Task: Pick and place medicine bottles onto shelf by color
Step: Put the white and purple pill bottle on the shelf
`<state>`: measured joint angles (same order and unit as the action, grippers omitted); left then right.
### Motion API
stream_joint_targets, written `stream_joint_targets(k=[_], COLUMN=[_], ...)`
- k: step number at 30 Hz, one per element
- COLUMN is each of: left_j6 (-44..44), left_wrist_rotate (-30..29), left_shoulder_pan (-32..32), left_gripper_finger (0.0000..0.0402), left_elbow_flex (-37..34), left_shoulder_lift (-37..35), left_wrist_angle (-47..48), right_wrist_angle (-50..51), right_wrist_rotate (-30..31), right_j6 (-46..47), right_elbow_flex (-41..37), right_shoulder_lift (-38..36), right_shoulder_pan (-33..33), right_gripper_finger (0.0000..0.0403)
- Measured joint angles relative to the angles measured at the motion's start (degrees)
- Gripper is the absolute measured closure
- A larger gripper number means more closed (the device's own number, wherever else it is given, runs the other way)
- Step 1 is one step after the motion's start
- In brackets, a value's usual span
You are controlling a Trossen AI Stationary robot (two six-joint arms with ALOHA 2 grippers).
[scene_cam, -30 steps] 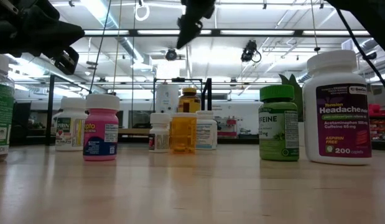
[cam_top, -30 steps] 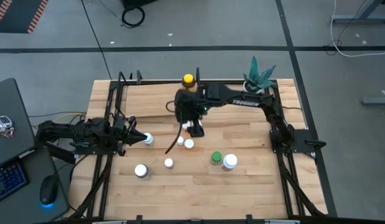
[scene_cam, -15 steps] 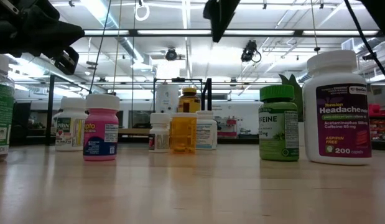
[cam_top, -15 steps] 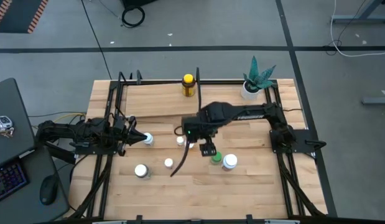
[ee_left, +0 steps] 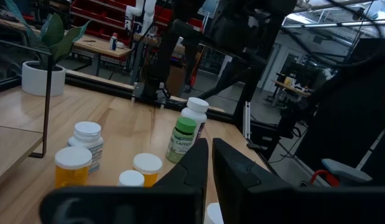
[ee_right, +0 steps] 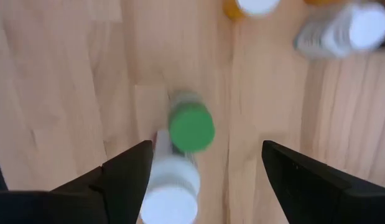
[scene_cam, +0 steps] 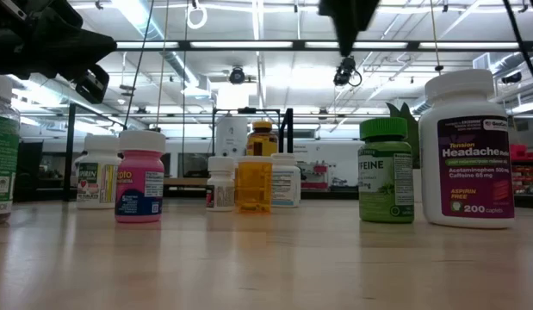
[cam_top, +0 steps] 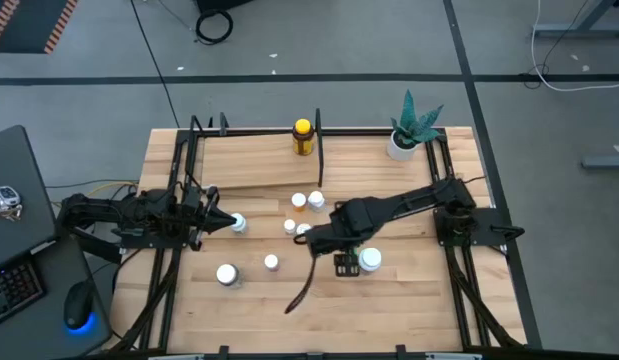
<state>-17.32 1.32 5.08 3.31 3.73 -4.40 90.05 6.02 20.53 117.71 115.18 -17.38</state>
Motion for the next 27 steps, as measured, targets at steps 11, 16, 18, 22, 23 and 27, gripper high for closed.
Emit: stream_joint_targets(k=[11,16,18,22,23,27], left_j6=[0.01,-0.02,0.00,0.02,0.00,0.01], left_wrist_rotate=[0.01,0.01,0.00,0.00,0.01,0.01], left_shoulder_pan=[-0.02,-0.01,0.00,-0.01,-0.01,0.00], left_gripper_finger=[0.0365,0.0372,0.0374,0.0370,0.0368,0.0363], left_elbow_flex=[0.00,0.00,0.00,0.00,0.00,0.00], left_shoulder_lift=[0.01,0.01,0.00,0.02,0.01,0.01], left_wrist_angle=[0.00,-0.01,0.00,-0.01,0.00,0.00], right_wrist_angle=[-13.17,-15.14,-16.21,-18.74,-19.67,-20.71], right_wrist_rotate=[0.08,-1.28,-1.38,-3.13,-3.41,-3.29], right_j6=[15.64,19.53,20.04,20.72,20.93,21.14], right_elbow_flex=[-24.56,-30.24,-31.72,-33.68,-34.08,-35.96], right_shoulder_lift=[-15.70,-17.43,-17.38,-16.83,-16.85,-16.87], right_shoulder_pan=[-4.00,-5.71,-6.15,-6.50,-6.50,-6.56], right_gripper_finger=[0.0079,0.0055,0.0045,0.0031,0.0029,0.0028])
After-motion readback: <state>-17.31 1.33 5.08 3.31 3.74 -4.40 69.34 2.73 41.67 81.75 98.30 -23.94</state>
